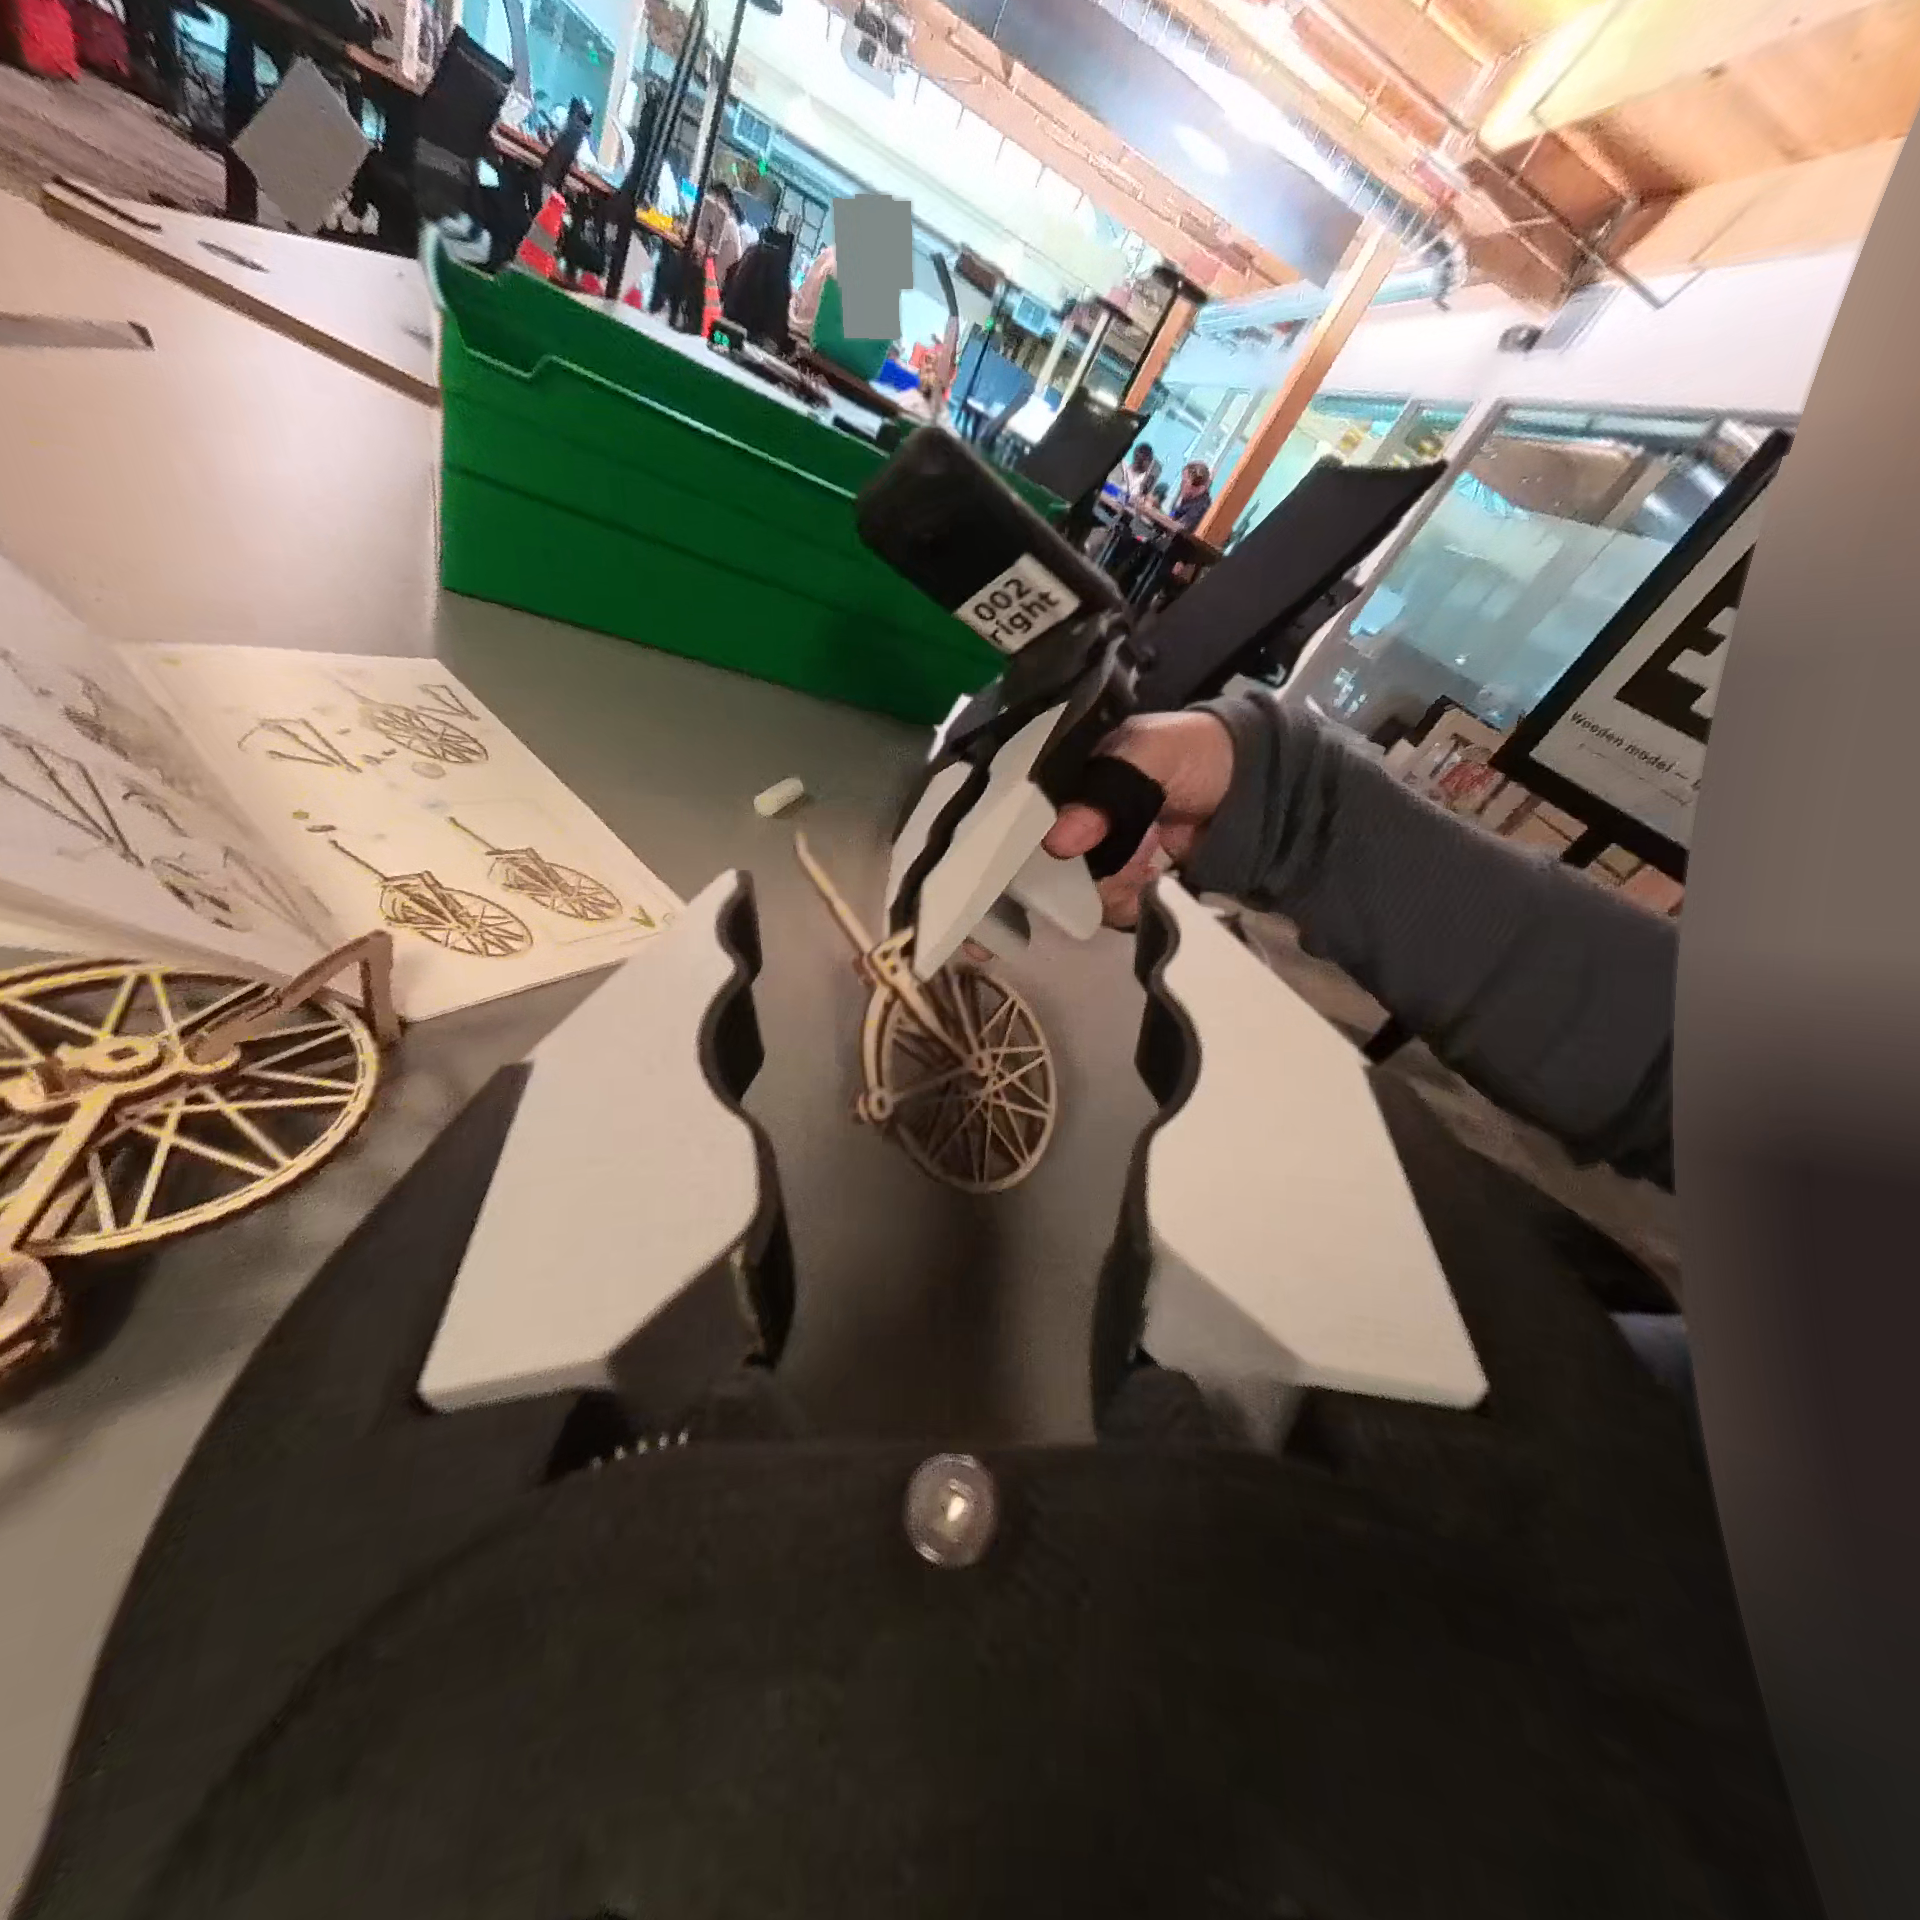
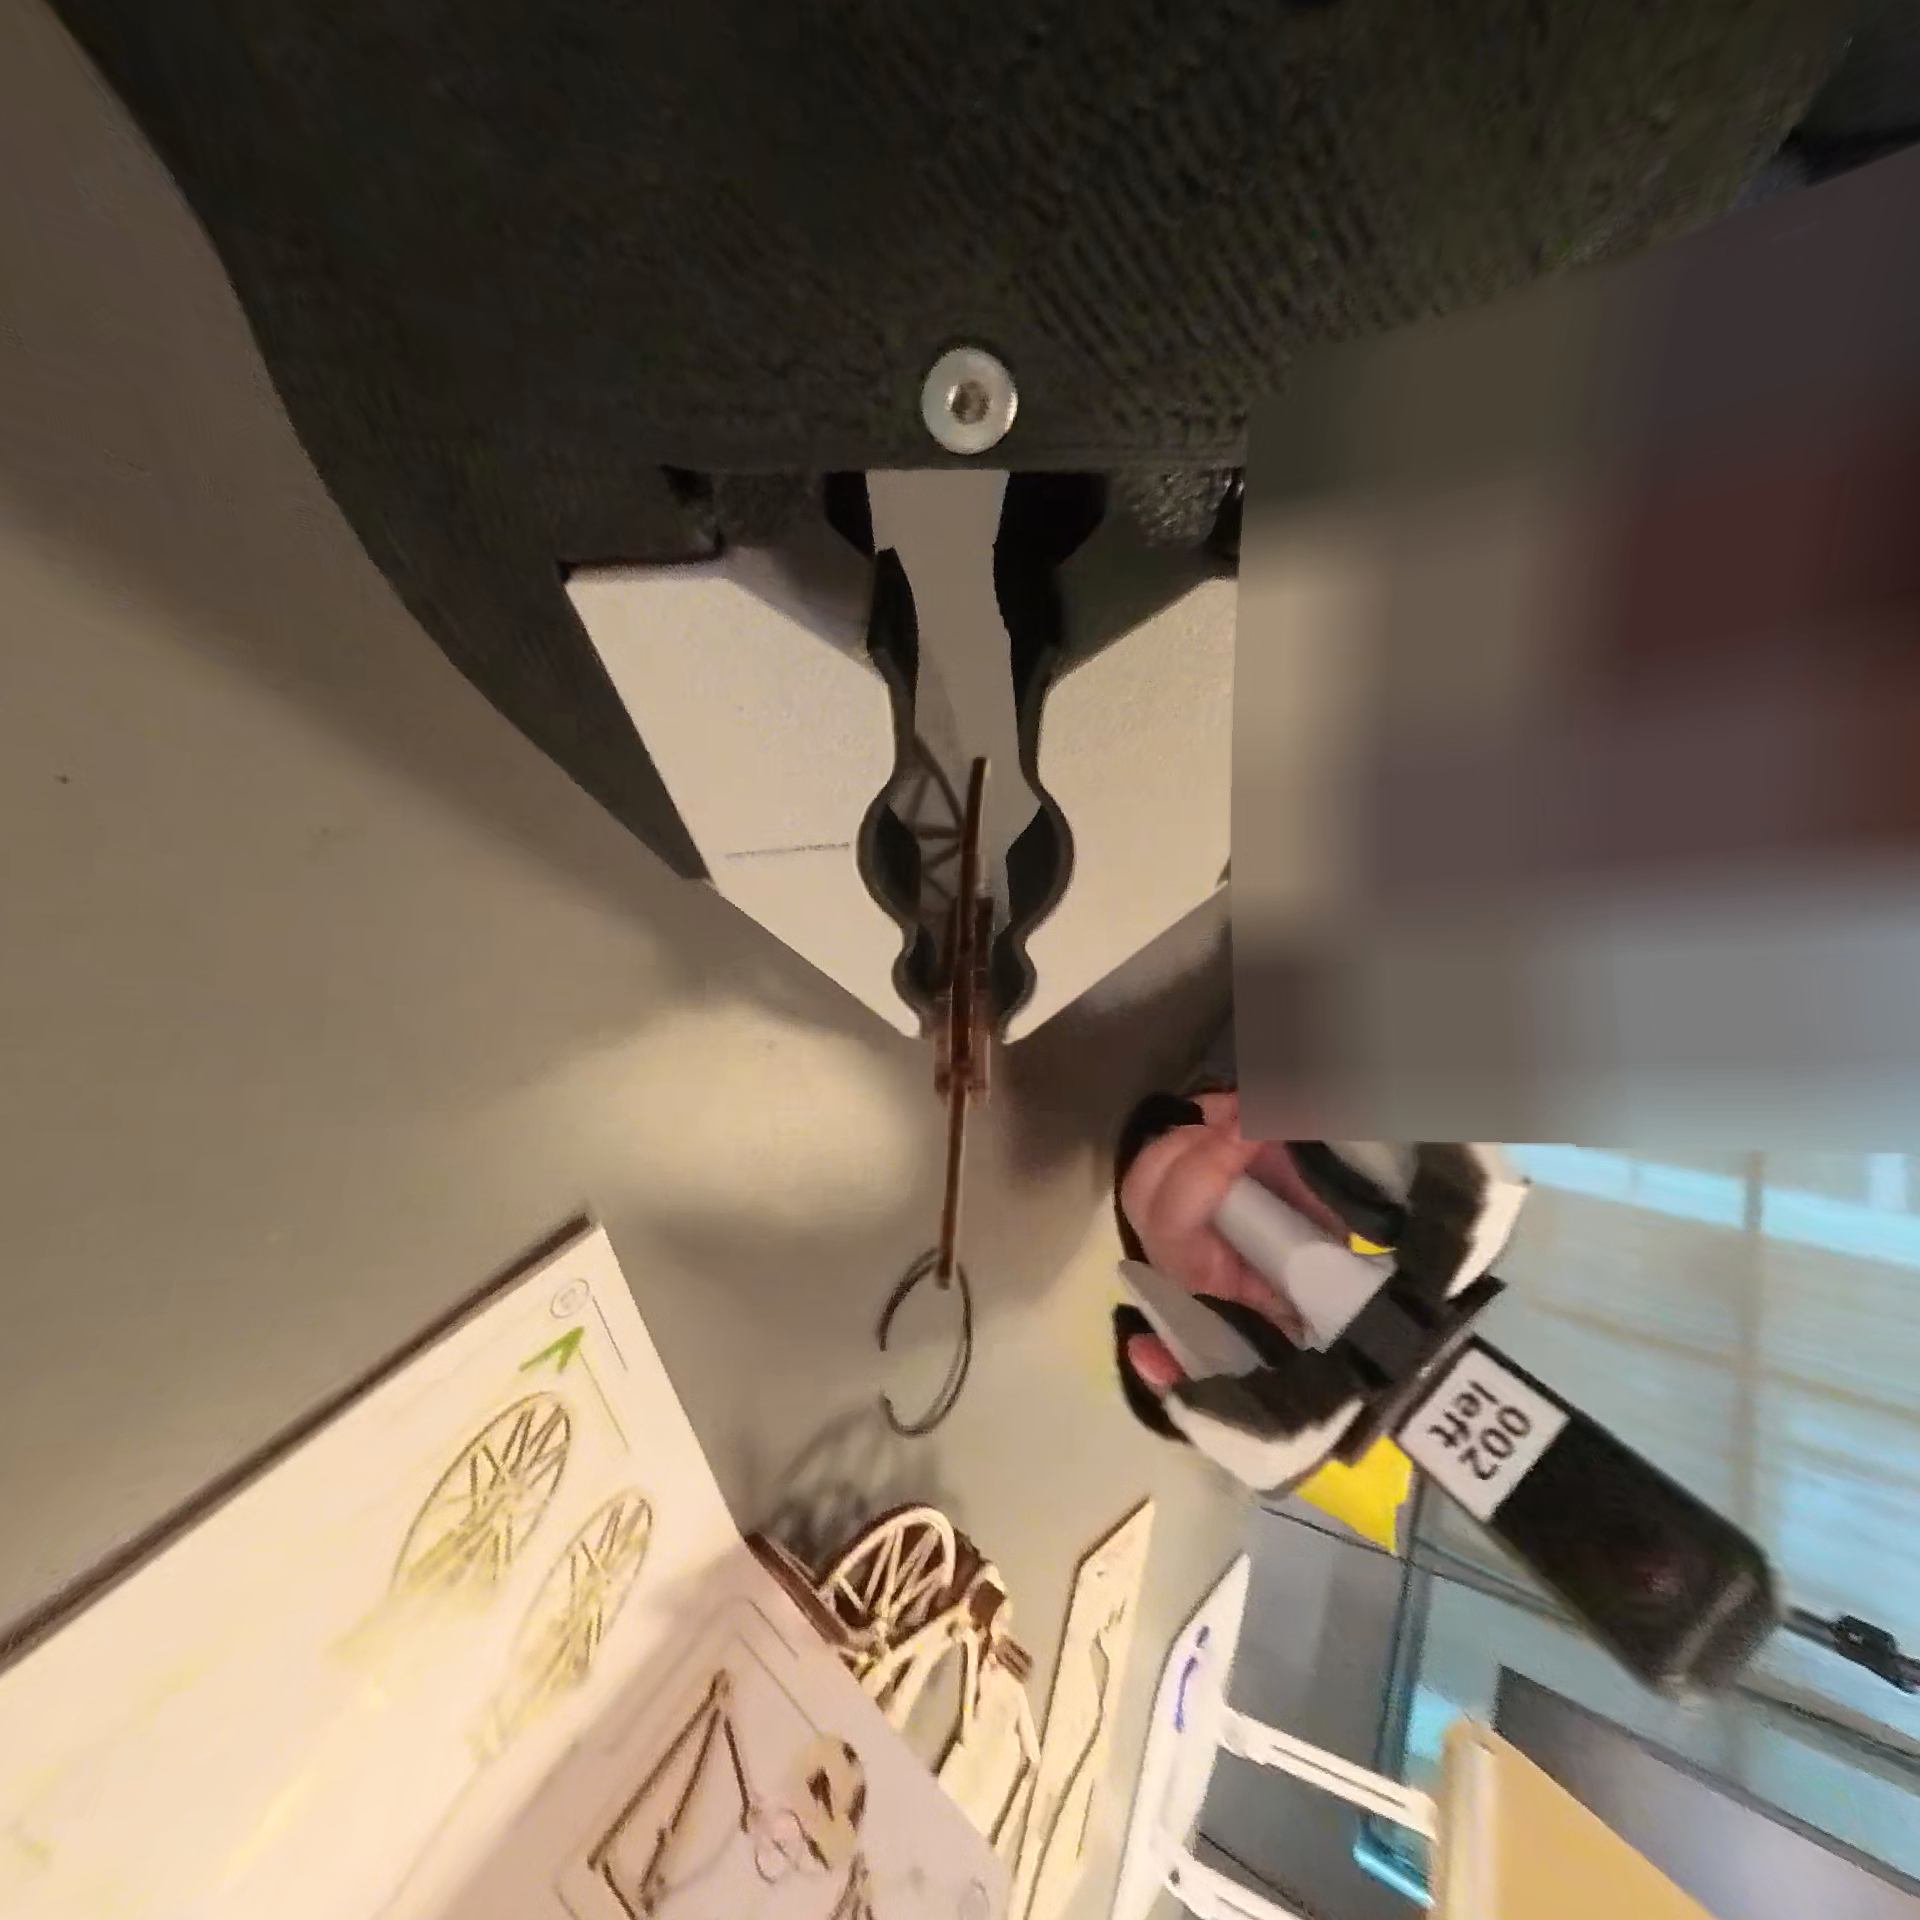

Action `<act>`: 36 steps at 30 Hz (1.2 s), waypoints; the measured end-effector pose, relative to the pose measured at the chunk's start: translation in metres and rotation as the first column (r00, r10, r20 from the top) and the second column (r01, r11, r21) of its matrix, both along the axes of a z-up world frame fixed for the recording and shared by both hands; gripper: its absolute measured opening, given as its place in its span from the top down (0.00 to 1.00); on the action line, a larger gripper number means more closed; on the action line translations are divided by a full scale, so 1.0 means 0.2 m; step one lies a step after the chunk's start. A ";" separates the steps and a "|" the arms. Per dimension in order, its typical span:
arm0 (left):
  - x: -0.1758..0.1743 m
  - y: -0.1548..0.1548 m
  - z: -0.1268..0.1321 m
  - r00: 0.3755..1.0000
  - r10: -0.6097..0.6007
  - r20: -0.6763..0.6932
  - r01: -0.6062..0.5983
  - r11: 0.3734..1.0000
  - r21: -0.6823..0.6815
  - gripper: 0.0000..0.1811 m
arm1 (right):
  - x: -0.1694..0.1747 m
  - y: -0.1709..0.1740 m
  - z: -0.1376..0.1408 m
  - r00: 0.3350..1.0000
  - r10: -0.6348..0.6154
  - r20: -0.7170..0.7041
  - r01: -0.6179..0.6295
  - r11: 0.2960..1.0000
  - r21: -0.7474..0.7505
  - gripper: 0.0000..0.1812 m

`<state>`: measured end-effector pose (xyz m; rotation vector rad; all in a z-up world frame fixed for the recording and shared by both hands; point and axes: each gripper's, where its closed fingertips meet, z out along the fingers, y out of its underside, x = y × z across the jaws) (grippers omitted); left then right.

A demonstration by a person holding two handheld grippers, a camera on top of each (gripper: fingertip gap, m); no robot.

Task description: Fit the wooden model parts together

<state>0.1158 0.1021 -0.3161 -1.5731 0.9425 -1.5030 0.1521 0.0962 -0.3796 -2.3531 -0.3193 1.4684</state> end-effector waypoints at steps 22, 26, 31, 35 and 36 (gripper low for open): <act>0.15 0.13 -0.39 0.854 0.063 -0.517 -0.011 0.995 0.103 1.00 | 0.08 -0.12 -0.10 0.702 -0.237 0.671 -0.432 0.607 0.667 0.49; 0.18 0.08 -0.46 0.791 0.033 -0.612 0.084 0.983 0.161 1.00 | 0.07 -0.11 -0.11 0.711 -0.220 0.668 -0.424 0.623 0.657 0.49; 0.19 0.02 -0.47 0.779 -0.023 -0.627 0.148 0.978 0.148 1.00 | 0.09 -0.09 -0.11 0.712 -0.224 0.665 -0.418 0.626 0.658 0.50; 0.18 0.02 -0.47 0.781 -0.029 -0.624 0.146 0.980 0.138 1.00 | 0.11 -0.09 -0.11 0.717 -0.243 0.653 -0.395 0.629 0.669 0.52; 0.18 0.04 -0.47 0.783 -0.014 -0.622 0.126 0.982 0.137 1.00 | 0.11 -0.09 -0.11 0.719 -0.243 0.651 -0.398 0.624 0.673 0.52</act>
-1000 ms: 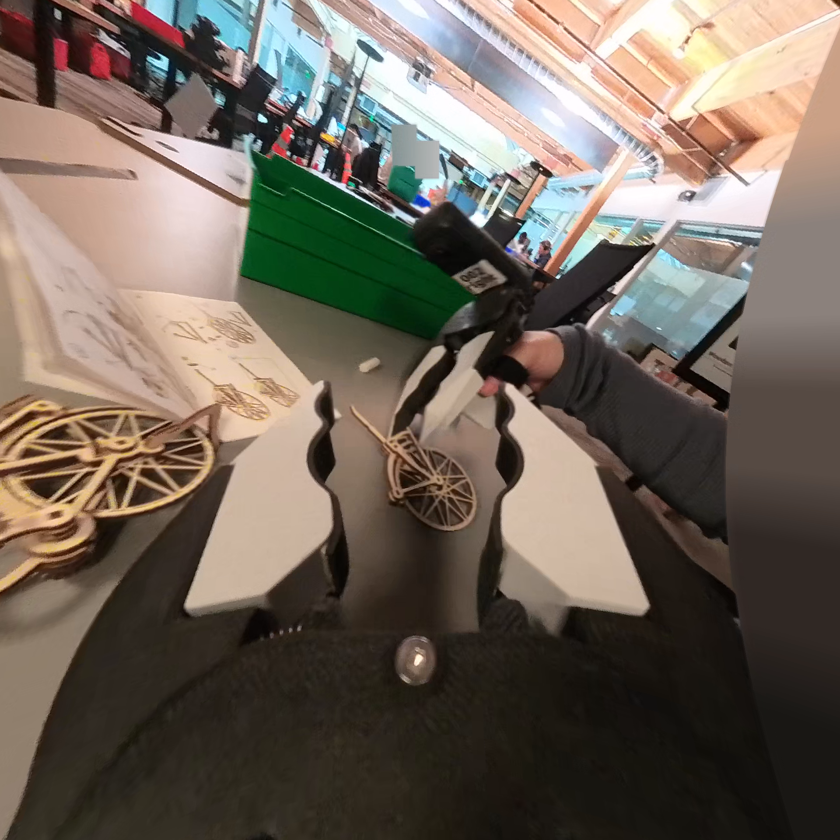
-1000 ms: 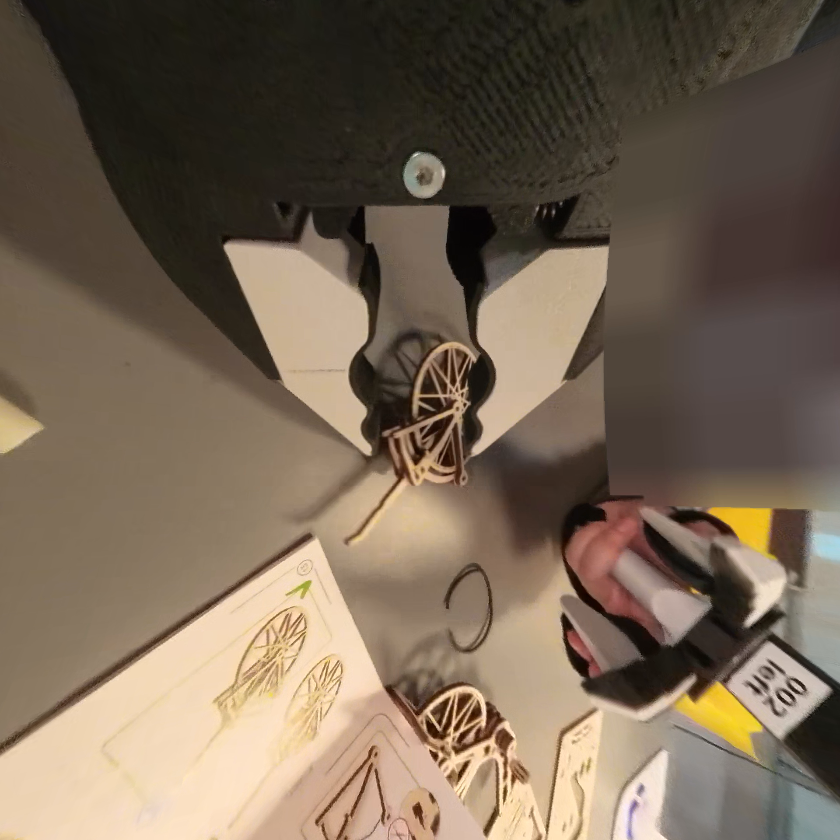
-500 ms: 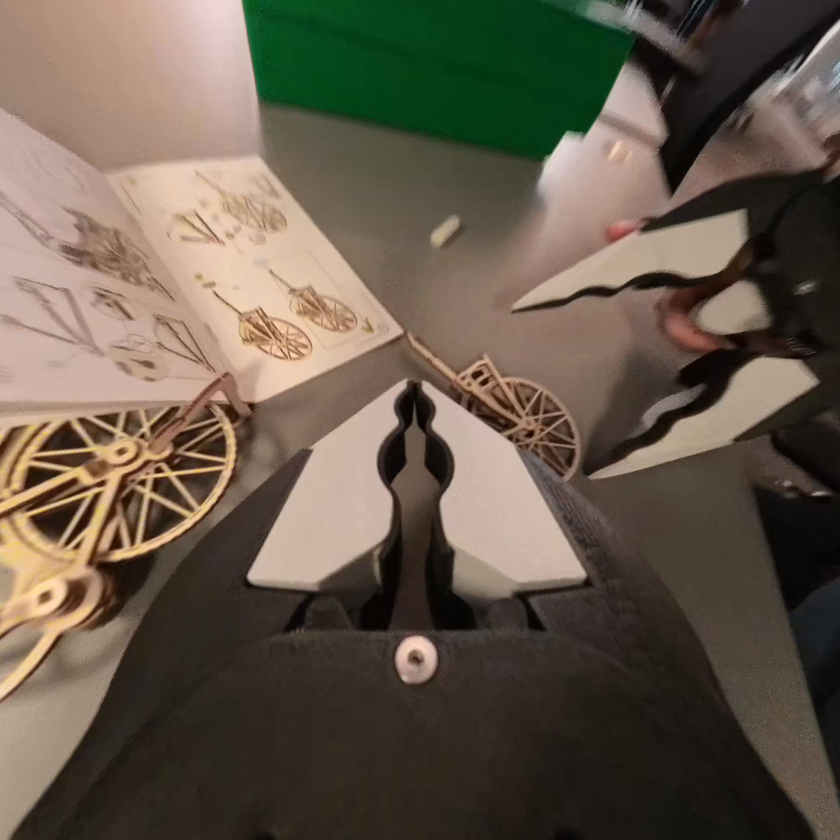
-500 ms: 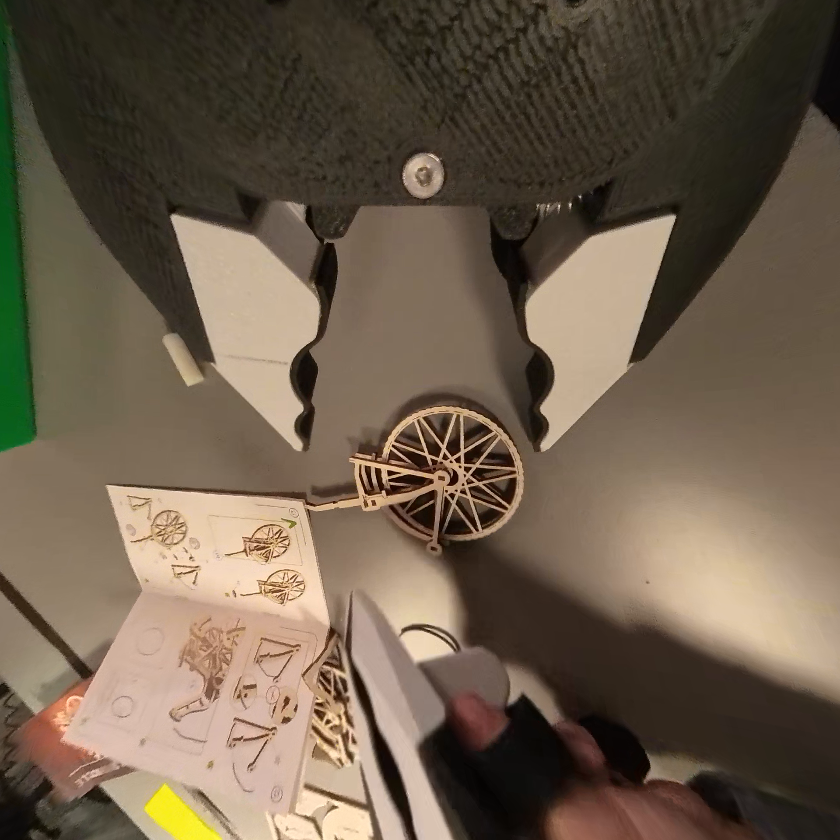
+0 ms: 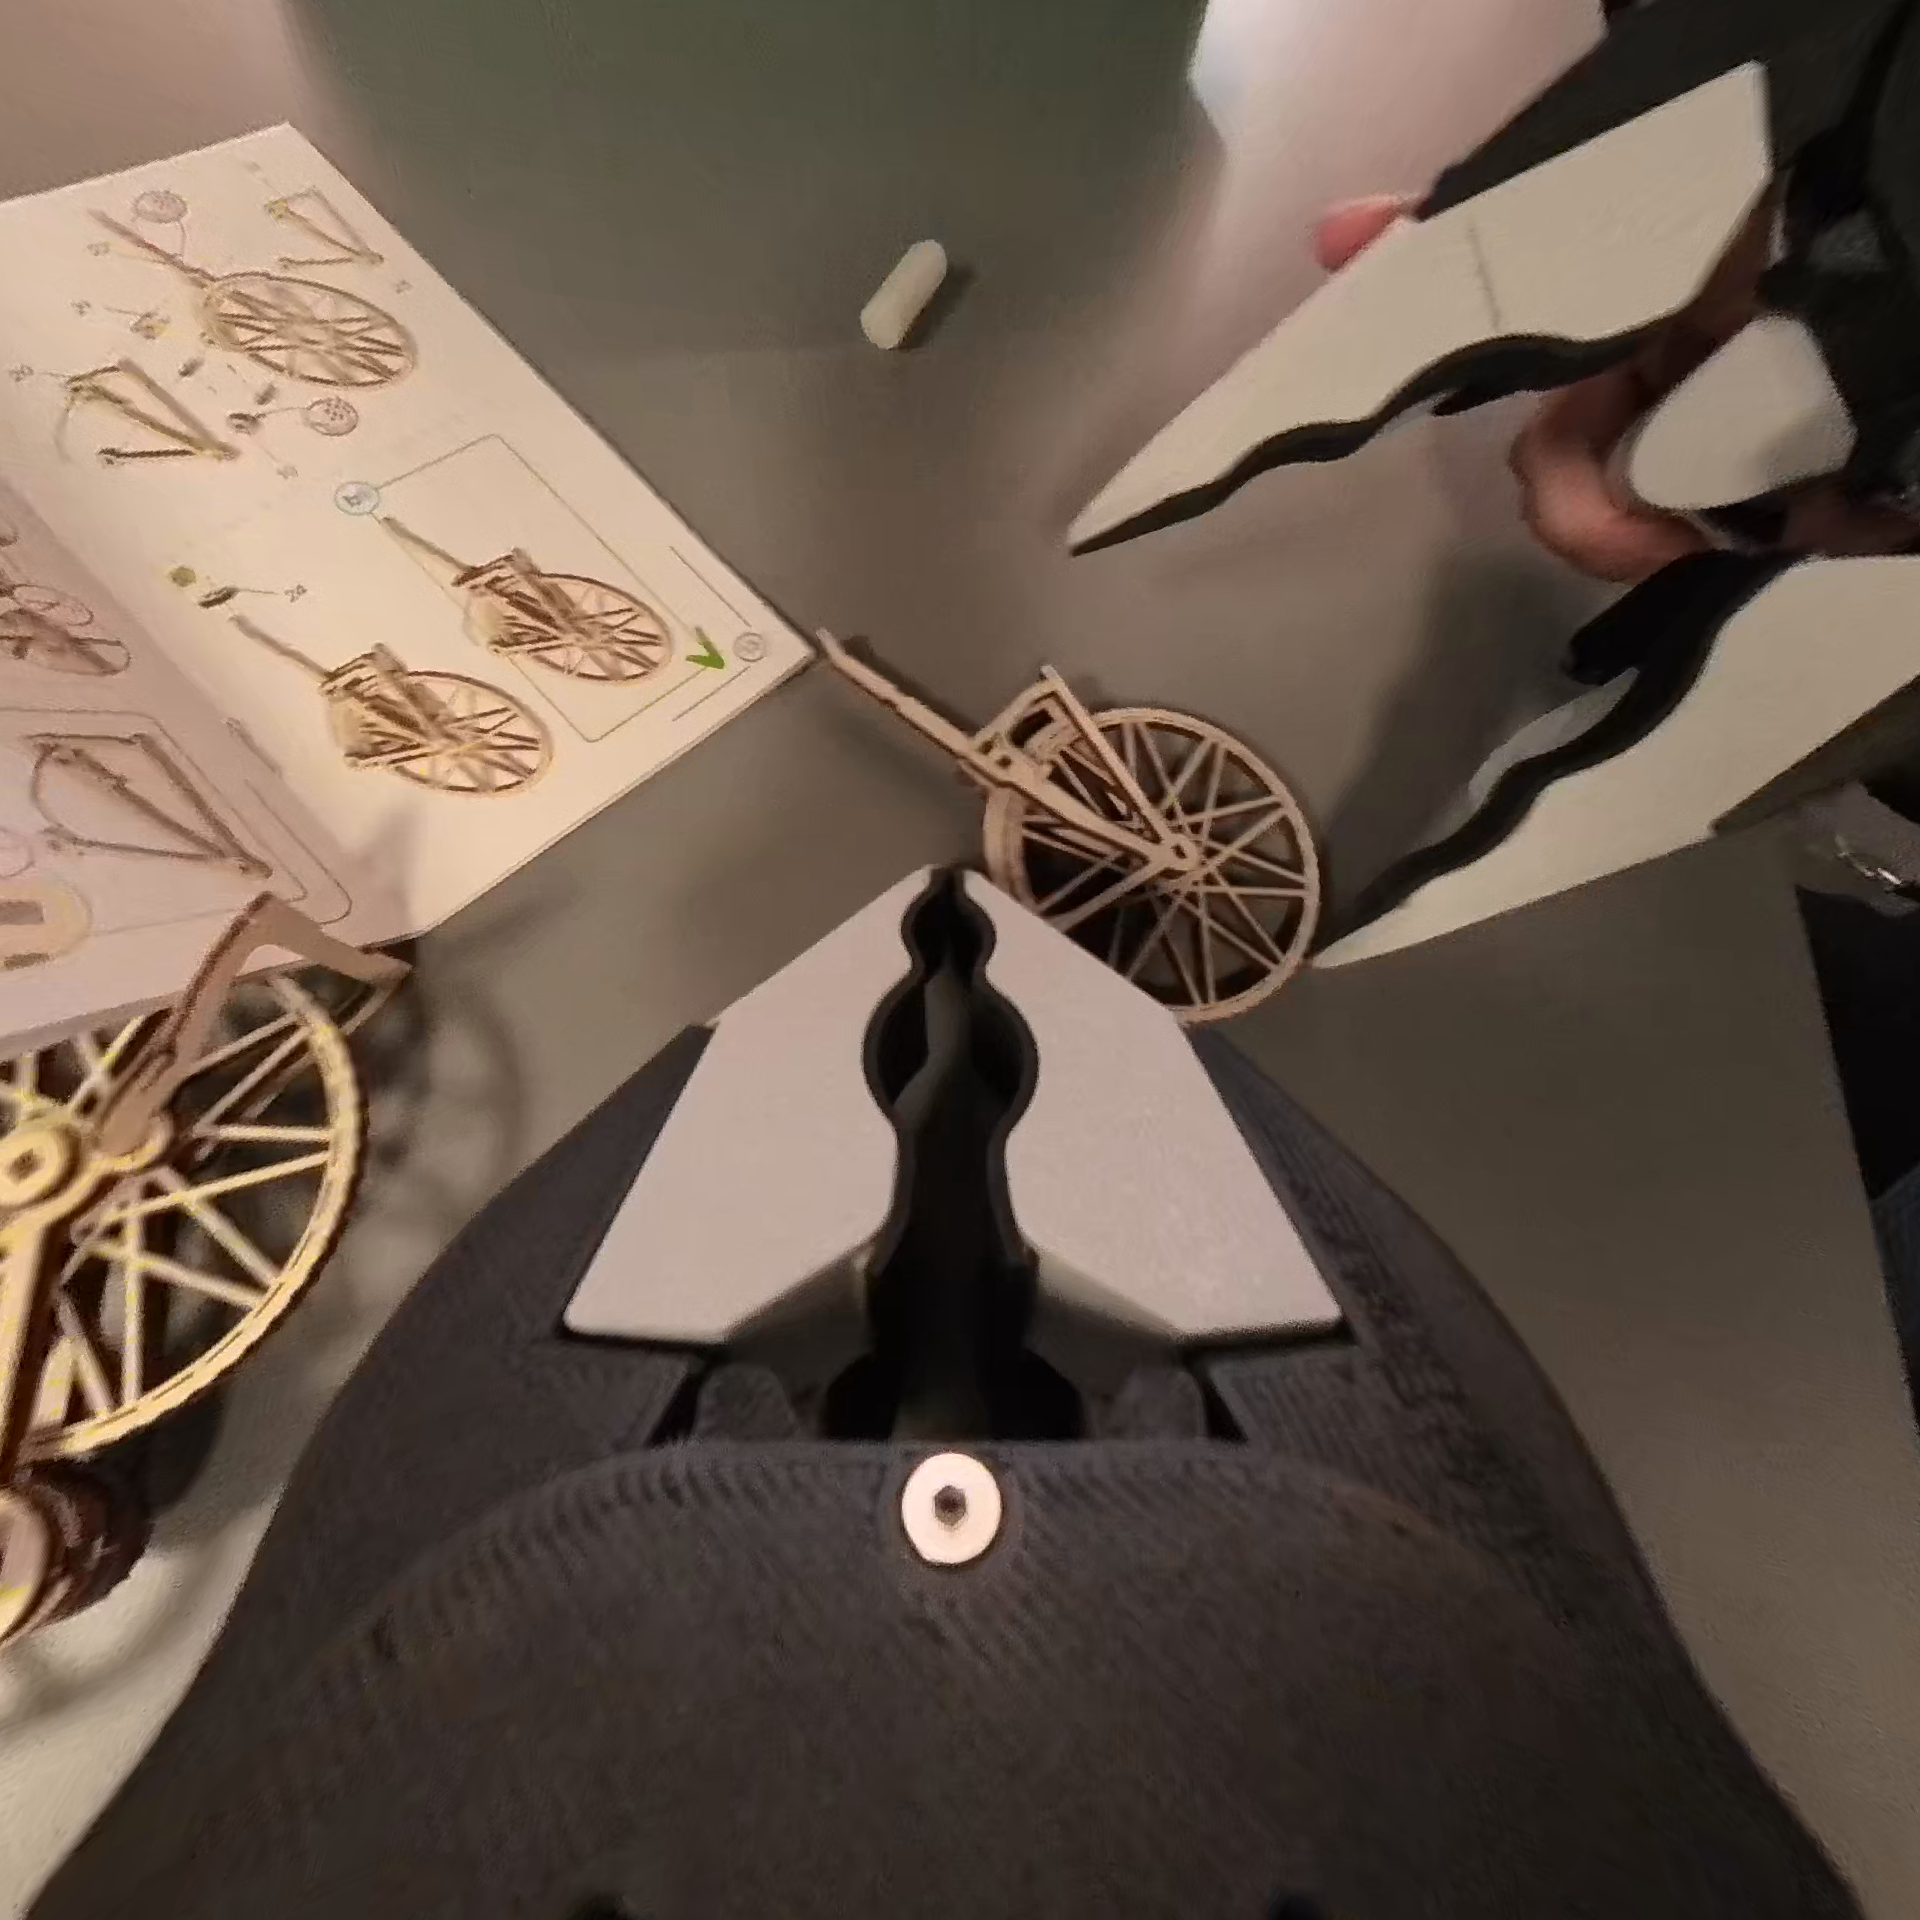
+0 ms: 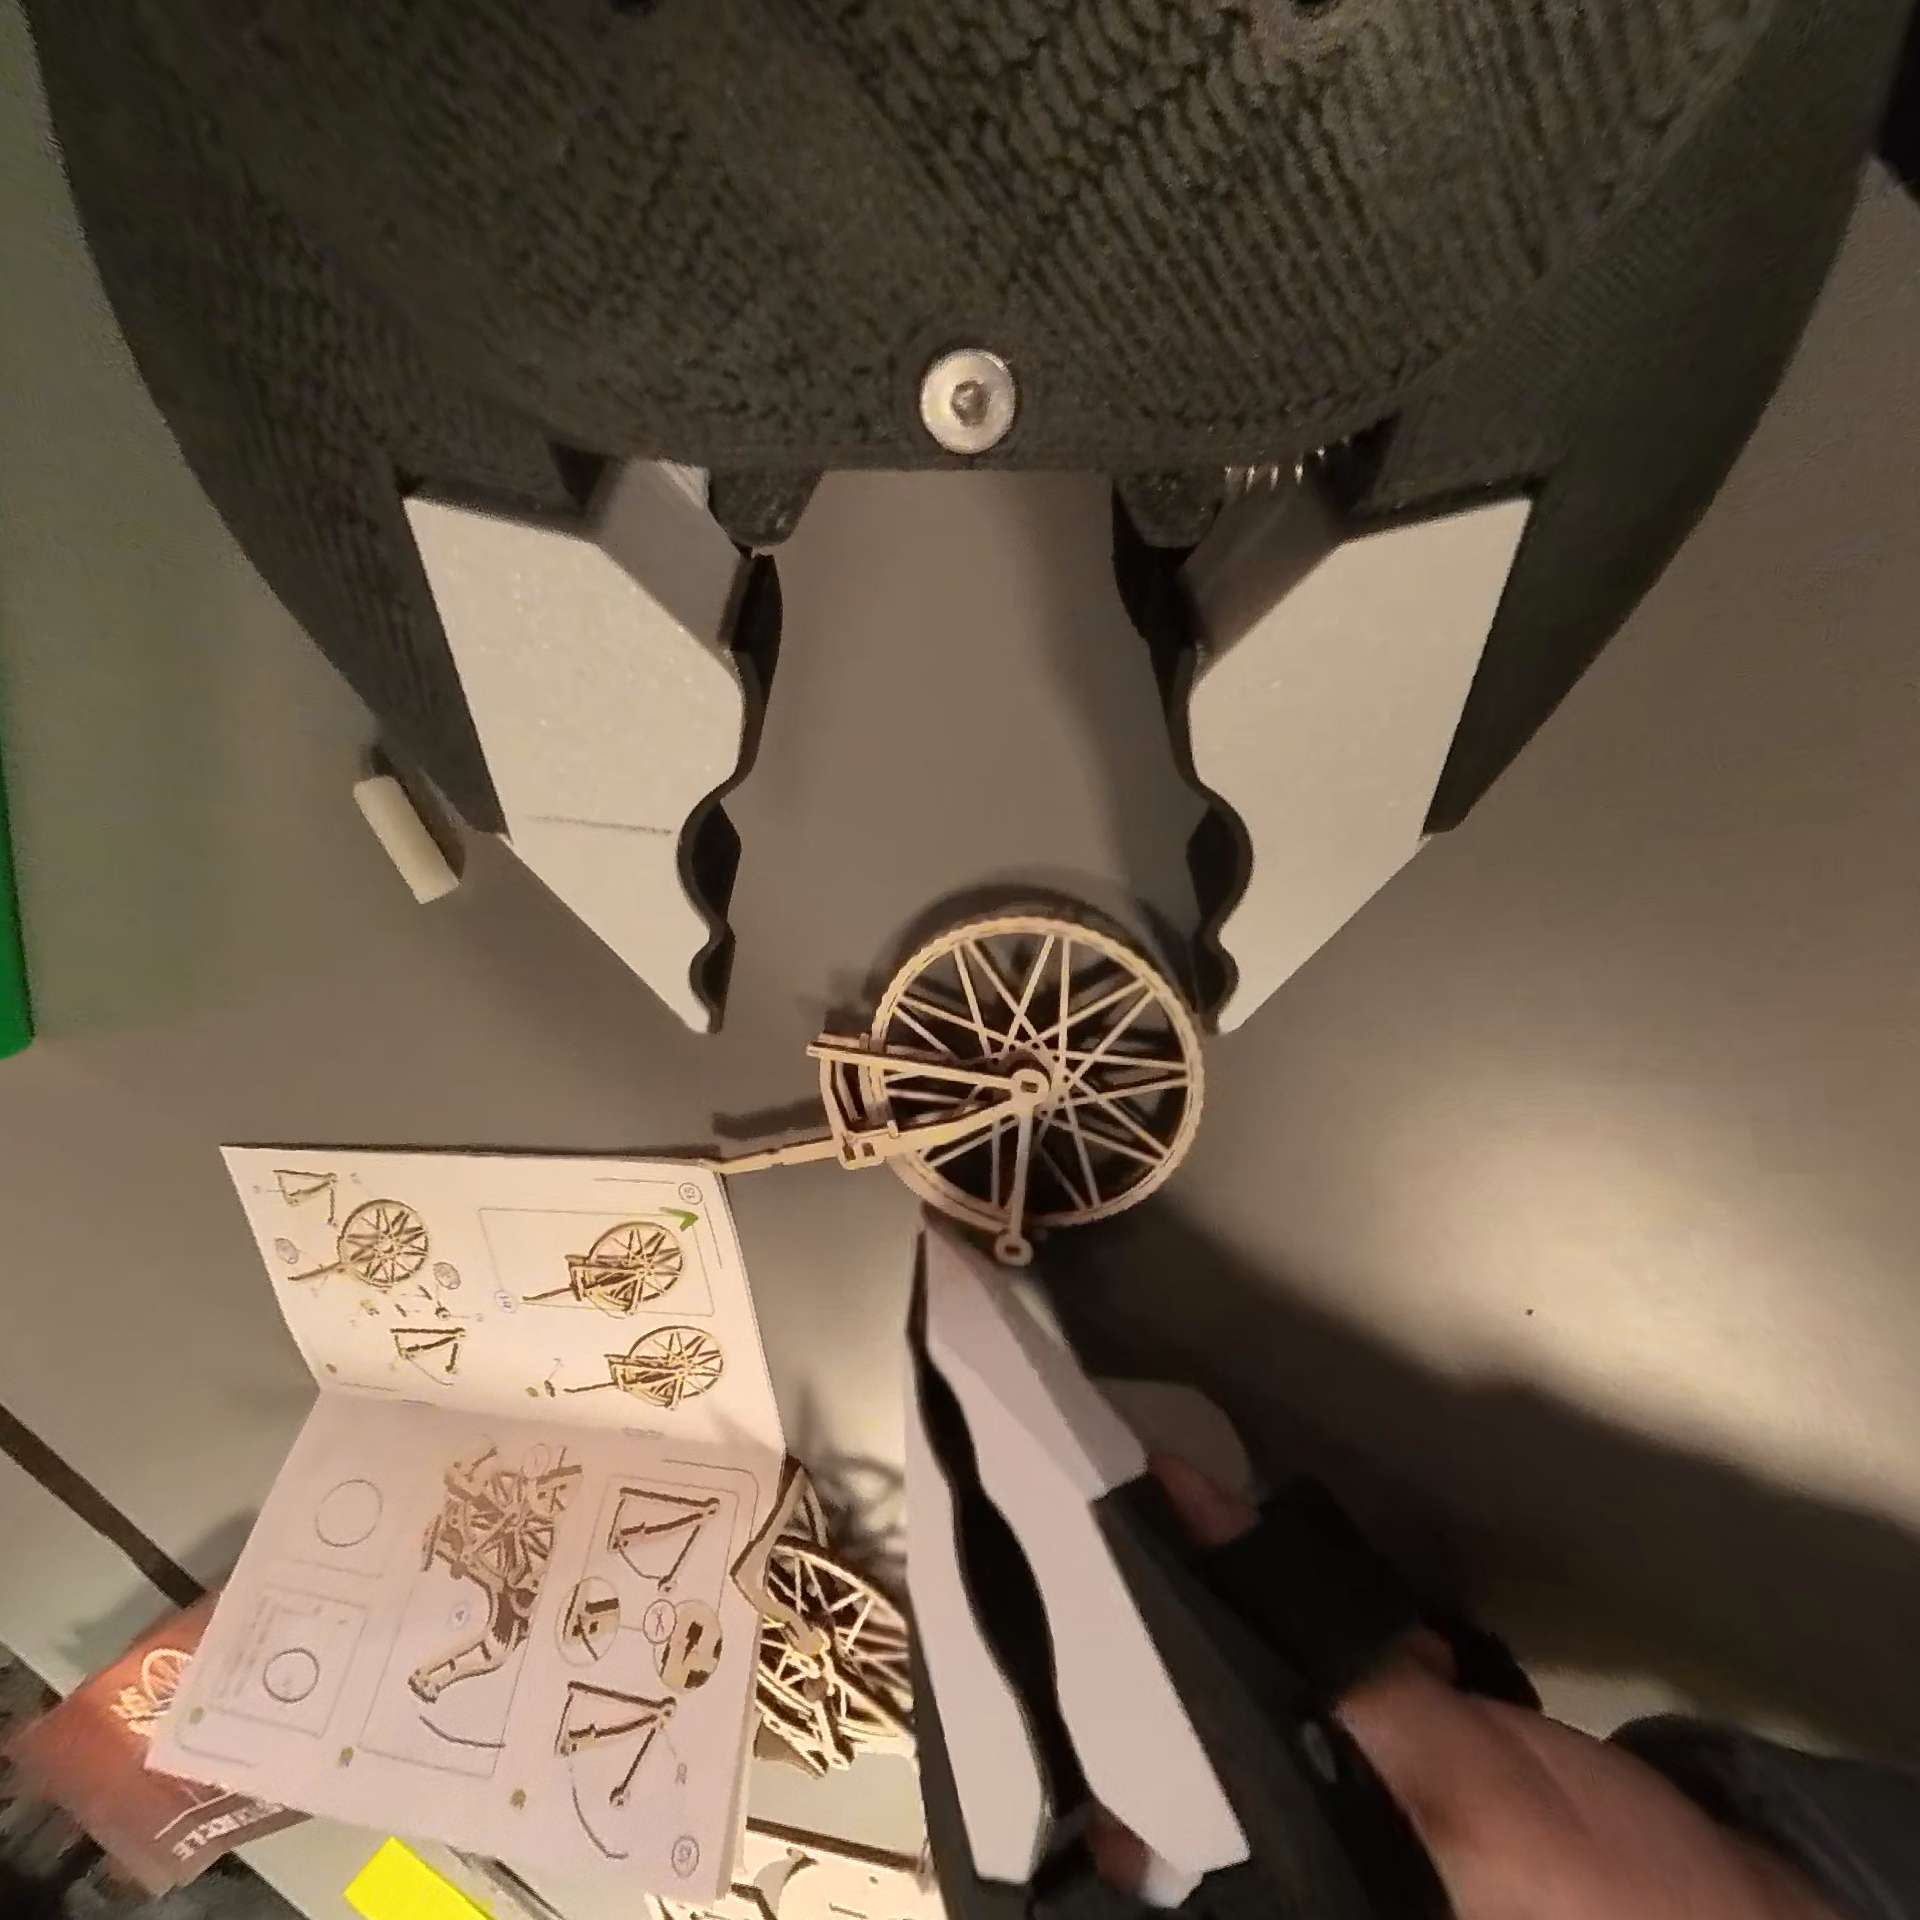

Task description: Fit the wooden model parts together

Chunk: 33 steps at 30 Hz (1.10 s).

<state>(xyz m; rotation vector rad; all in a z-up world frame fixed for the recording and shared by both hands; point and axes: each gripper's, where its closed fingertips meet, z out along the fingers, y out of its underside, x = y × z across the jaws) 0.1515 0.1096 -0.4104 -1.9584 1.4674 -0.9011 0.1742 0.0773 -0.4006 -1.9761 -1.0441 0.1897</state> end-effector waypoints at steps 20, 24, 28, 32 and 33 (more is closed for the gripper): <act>-0.03 -0.20 0.13 0.955 -0.245 0.168 0.235 0.969 0.077 1.00 | -0.06 -0.01 -0.01 0.972 0.082 -0.218 -0.134 0.963 -0.232 1.00; -0.03 -0.23 0.14 0.940 -0.300 0.161 0.269 0.944 0.190 0.84 | -0.06 0.03 0.07 0.957 0.066 -0.282 -0.123 0.974 -0.189 1.00; -0.01 -0.19 0.03 0.968 -0.249 -0.018 0.241 0.918 0.313 0.50 | -0.04 0.05 0.07 0.956 0.076 -0.285 -0.135 0.971 -0.197 1.00; 0.02 -0.22 0.00 0.964 -0.264 -0.037 0.265 0.937 0.226 0.55 | -0.06 0.04 0.03 0.949 0.132 -0.285 -0.197 0.957 -0.213 1.00; 0.02 -0.21 -0.01 0.966 -0.256 -0.037 0.258 0.947 0.191 0.58 | -0.07 0.04 0.03 0.944 0.143 -0.299 -0.211 0.955 -0.210 1.00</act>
